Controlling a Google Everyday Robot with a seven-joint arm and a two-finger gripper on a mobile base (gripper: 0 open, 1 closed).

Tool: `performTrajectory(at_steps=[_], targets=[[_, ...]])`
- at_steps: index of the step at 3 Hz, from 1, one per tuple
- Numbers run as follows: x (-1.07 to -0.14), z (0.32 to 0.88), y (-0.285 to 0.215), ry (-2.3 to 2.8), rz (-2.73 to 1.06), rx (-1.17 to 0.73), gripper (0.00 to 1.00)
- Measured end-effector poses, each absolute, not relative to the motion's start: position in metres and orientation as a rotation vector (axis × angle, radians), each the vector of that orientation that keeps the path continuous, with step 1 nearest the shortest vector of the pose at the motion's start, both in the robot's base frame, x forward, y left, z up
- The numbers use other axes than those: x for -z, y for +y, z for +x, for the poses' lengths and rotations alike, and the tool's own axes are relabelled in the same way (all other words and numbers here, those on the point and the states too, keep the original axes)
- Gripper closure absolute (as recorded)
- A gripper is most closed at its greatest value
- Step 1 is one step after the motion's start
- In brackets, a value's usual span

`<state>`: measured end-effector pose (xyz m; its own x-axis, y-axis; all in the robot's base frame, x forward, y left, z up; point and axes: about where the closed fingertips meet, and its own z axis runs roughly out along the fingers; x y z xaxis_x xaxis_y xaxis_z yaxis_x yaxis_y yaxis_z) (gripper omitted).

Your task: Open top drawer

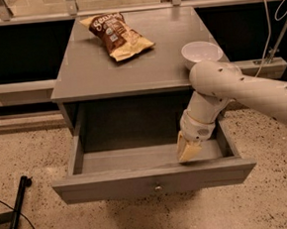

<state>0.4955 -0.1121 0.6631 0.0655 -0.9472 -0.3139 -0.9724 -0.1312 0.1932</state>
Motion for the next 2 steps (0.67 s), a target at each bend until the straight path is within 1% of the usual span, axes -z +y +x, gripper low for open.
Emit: performTrajectory(at_steps=[1,2], targets=[[-0.698,0.484,-0.103,1.920,-2.298,-0.526,1.00],[-0.776,0.465,-0.096,1.662,-2.337,-0.446,0.98]])
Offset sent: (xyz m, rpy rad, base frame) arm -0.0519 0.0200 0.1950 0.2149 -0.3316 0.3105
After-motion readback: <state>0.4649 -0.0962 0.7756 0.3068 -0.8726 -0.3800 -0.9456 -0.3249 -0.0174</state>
